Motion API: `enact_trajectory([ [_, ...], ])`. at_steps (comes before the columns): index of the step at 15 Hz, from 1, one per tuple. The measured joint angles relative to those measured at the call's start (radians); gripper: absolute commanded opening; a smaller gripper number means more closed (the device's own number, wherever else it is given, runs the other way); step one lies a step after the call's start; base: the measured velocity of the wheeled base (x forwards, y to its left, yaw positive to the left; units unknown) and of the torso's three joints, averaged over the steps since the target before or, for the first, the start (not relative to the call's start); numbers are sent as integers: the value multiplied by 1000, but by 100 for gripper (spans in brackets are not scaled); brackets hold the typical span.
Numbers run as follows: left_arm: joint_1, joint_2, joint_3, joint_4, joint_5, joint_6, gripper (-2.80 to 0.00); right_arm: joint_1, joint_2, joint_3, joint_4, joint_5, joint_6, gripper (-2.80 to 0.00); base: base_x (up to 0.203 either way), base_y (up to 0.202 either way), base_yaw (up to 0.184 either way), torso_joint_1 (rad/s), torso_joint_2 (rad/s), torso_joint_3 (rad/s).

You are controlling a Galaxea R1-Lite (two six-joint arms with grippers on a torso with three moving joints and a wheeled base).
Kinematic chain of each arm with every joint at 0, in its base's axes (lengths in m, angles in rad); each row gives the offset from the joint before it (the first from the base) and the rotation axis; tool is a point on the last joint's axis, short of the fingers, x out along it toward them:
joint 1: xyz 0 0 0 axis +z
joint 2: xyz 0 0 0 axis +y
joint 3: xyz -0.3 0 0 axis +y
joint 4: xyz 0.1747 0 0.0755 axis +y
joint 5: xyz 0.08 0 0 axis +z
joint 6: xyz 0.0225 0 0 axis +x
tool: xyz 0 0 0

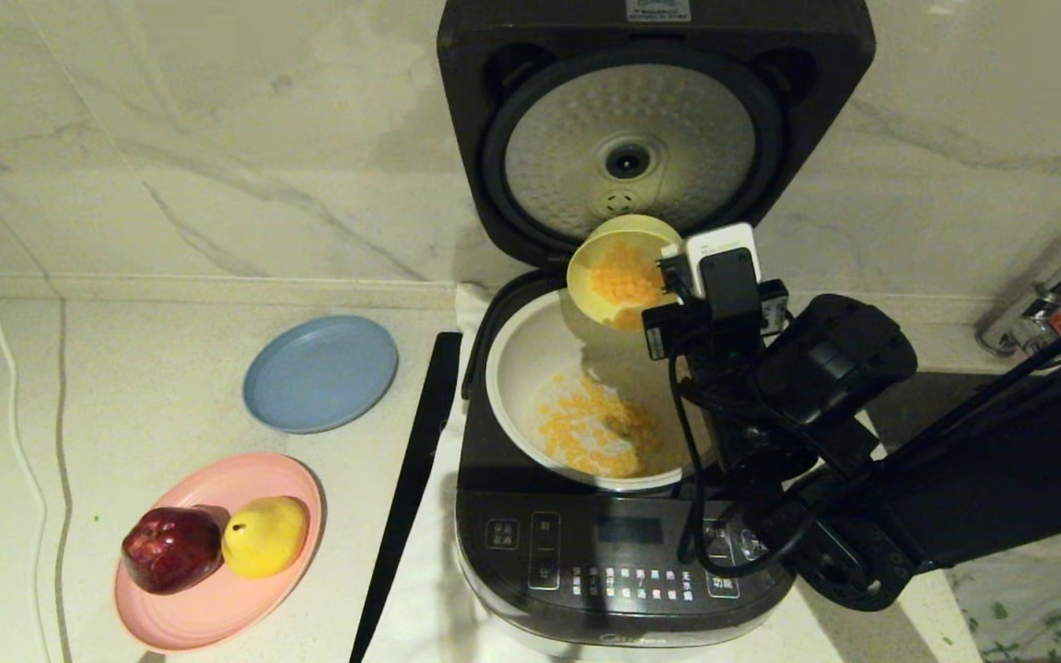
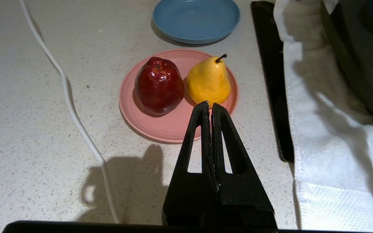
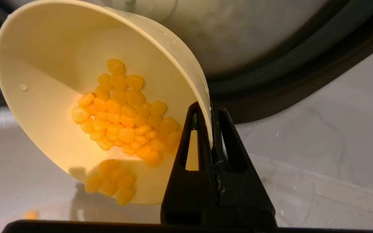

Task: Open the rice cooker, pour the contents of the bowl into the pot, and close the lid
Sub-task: Pour the water from the bowl into the rice cooker

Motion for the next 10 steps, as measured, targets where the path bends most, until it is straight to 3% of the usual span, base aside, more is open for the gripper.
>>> enact_trajectory([
  [3,0,0,0,0,0,0,-280,2,-22,-52,2,-8,-8,-280,0,0,0,0,0,0],
  [10,0,0,0,0,0,0,-280,36,-37,22,-1,-12,-3,-280,0,0,0,0,0,0],
])
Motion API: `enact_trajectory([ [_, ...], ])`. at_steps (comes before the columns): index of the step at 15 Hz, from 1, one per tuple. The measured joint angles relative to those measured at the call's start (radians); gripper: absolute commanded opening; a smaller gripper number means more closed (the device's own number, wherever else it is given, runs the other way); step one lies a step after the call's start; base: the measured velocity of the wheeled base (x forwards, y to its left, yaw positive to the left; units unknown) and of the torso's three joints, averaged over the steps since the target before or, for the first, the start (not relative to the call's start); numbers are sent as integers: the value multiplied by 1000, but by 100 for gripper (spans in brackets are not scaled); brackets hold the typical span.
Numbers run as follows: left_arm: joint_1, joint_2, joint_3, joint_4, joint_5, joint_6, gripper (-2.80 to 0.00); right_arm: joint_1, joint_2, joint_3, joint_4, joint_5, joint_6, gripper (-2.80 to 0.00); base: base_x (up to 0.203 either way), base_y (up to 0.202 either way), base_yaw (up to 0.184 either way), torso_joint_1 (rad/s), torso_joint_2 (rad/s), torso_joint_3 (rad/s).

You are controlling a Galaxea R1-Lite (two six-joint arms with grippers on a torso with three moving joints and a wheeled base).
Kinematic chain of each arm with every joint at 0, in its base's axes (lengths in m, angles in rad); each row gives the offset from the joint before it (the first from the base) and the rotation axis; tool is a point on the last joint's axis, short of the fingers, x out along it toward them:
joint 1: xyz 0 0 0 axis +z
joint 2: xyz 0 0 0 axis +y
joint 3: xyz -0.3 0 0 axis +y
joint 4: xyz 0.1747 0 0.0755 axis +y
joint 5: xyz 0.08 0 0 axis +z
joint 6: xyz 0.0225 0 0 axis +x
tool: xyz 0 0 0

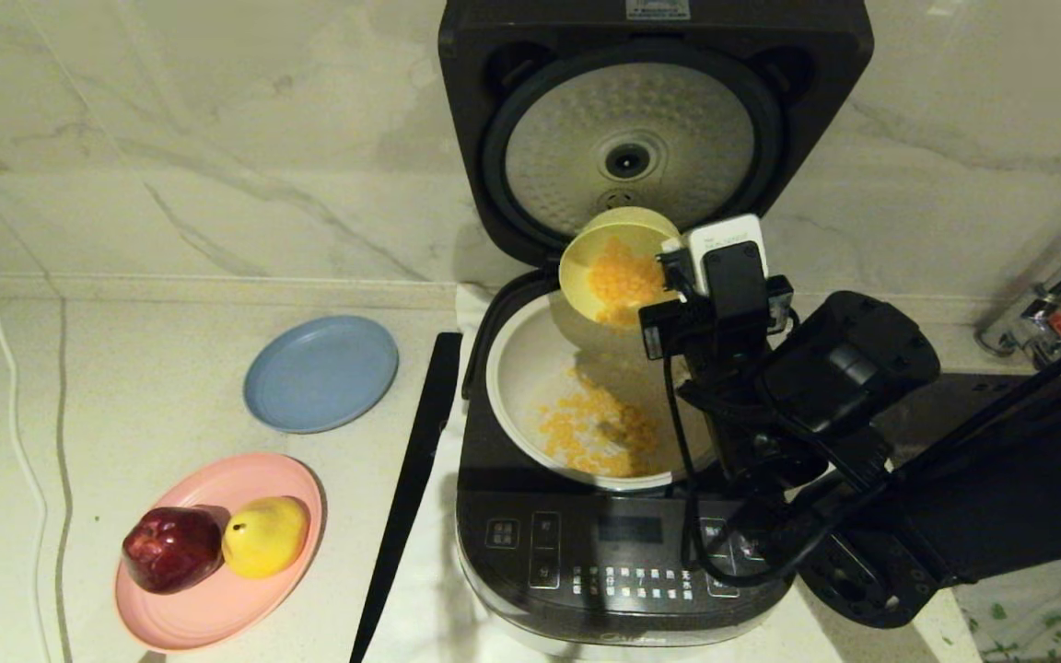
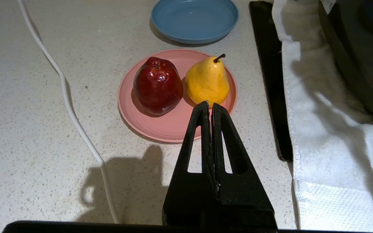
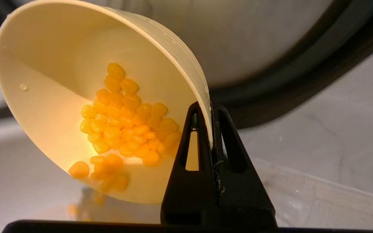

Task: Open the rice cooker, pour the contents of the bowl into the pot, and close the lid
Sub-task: Pour the water from the bowl into the rice cooker

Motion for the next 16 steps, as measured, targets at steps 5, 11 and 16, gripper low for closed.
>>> enact_trajectory([
  [5,0,0,0,0,0,0,-280,4,-15,2,0,-11,2,-280,0,0,0,0,0,0],
  [11,0,0,0,0,0,0,-280,6,-30,20,1,-24,-3,-280,0,0,0,0,0,0],
  [16,0,0,0,0,0,0,-280,7,-20,18,0,-26,-8,-280,0,0,0,0,0,0],
])
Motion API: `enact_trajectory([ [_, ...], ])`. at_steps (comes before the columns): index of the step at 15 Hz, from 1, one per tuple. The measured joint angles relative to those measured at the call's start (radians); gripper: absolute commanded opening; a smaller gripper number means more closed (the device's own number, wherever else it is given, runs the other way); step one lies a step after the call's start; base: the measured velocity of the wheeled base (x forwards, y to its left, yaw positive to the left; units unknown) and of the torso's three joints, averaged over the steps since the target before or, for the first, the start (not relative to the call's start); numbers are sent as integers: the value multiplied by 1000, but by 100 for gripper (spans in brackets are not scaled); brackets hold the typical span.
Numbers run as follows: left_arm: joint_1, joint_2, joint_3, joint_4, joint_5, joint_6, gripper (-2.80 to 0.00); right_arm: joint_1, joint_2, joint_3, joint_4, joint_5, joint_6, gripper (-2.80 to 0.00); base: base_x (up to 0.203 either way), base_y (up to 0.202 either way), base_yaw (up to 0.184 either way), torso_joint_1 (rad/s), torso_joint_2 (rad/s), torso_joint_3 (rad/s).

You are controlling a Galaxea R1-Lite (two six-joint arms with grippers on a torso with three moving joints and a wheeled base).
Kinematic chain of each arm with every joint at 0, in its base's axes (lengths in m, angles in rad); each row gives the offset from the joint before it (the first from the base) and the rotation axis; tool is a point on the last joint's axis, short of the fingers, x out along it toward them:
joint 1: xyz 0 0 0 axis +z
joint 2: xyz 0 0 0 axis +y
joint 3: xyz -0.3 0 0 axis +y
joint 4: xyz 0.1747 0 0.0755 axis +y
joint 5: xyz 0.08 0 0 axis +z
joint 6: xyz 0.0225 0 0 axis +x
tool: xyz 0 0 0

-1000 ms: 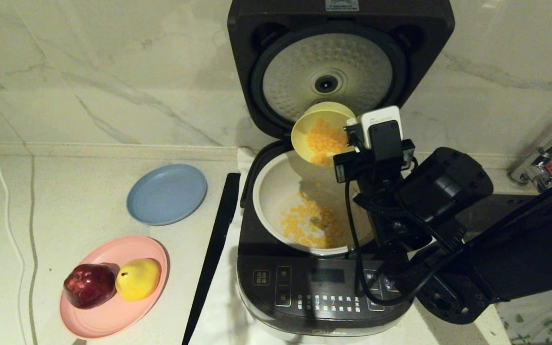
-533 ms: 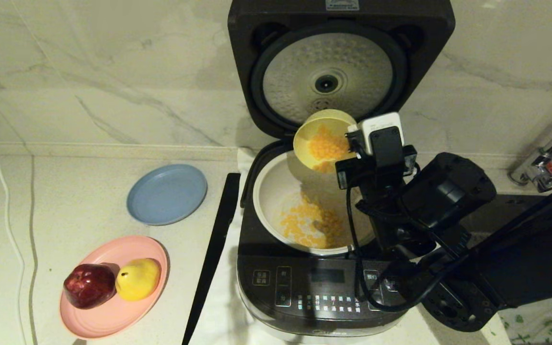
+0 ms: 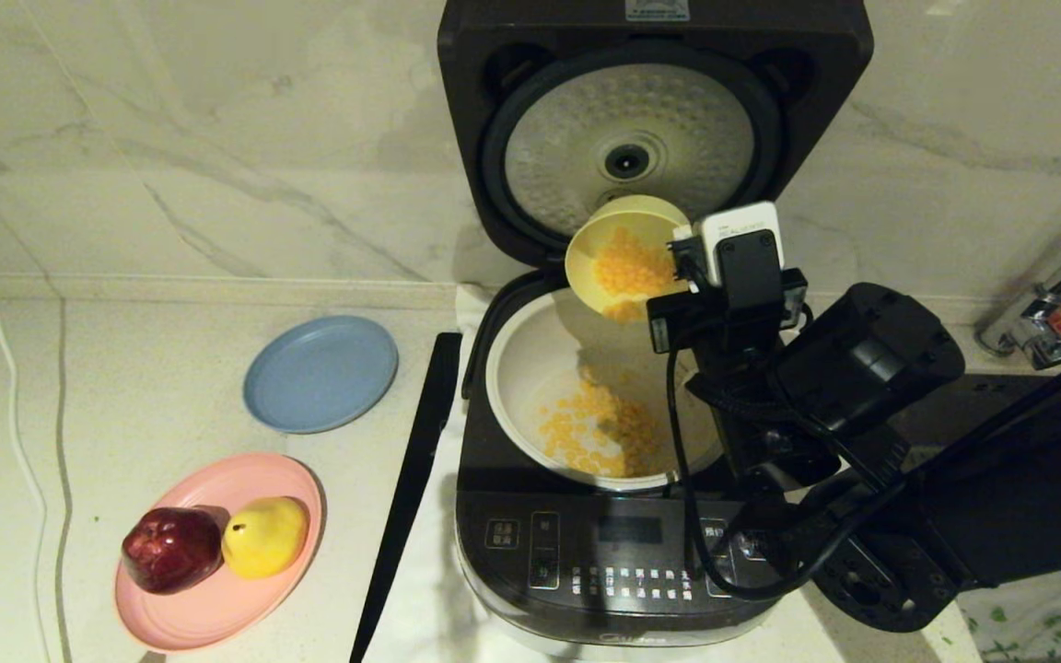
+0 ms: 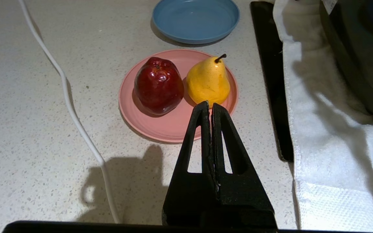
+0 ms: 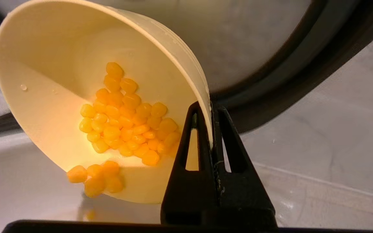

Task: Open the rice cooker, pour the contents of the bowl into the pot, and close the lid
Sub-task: Pour the water from the bowl into the rice cooker

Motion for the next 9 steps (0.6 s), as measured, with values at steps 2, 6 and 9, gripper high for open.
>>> enact_trajectory([
  [2,0,0,0,0,0,0,-280,0,9,-5,2,-3,-5,-280,0,0,0,0,0,0],
  [6,0,0,0,0,0,0,-280,-1,10,-10,0,-8,-9,-280,0,0,0,0,0,0],
  [9,0,0,0,0,0,0,-280,-3,13,-4,1,-10,-10,-280,0,0,0,0,0,0],
])
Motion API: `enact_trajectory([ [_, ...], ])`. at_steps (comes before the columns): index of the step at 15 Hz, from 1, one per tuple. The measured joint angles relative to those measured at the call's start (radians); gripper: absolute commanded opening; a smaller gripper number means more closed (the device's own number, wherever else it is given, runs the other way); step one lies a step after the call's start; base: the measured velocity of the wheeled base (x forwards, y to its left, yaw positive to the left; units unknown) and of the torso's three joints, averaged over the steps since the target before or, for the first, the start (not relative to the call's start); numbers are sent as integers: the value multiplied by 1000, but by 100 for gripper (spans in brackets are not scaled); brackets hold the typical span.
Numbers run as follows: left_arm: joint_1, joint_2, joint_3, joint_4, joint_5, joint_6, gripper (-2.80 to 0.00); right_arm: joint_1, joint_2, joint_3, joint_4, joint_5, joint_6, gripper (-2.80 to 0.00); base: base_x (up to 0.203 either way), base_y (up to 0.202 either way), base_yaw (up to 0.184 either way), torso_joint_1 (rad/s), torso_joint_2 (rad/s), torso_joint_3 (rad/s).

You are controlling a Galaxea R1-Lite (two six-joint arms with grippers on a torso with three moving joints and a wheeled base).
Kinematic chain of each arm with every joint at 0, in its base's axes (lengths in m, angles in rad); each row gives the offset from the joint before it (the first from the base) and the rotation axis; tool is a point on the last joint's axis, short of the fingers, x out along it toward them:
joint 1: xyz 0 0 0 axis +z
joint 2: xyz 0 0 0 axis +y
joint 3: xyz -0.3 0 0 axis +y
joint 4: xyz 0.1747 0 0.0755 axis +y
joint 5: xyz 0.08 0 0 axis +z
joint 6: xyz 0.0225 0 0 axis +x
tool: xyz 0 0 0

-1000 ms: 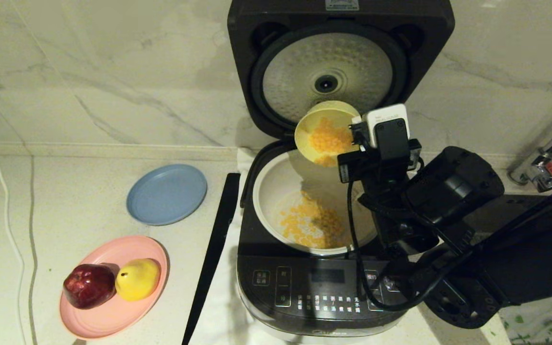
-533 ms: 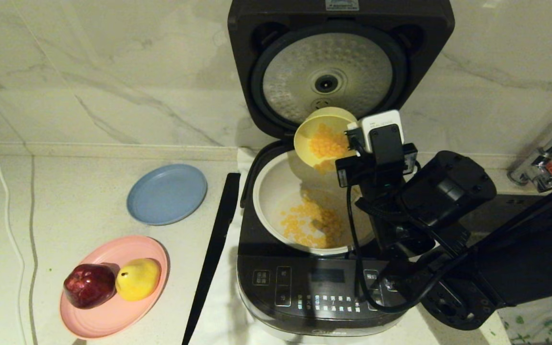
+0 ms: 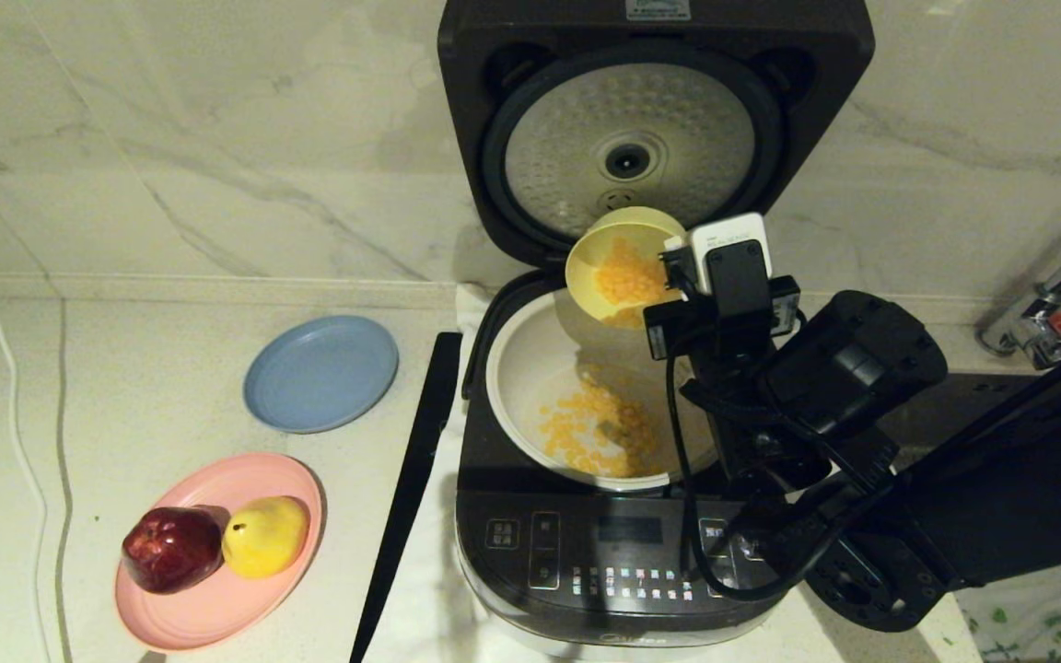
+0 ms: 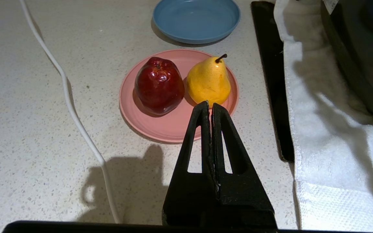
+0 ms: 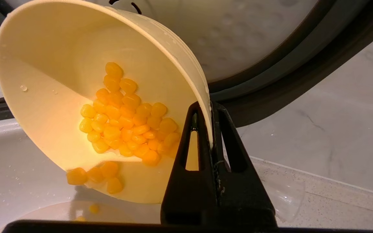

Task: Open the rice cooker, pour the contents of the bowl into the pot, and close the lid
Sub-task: Pour the water from the bowl into the rice cooker

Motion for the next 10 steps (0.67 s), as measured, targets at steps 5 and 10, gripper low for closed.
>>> enact_trajectory([
  [5,0,0,0,0,0,0,-280,2,2,-5,0,-11,-2,-280,0,0,0,0,0,0],
  [10,0,0,0,0,0,0,-280,6,-1,14,0,-15,-52,-280,0,0,0,0,0,0],
])
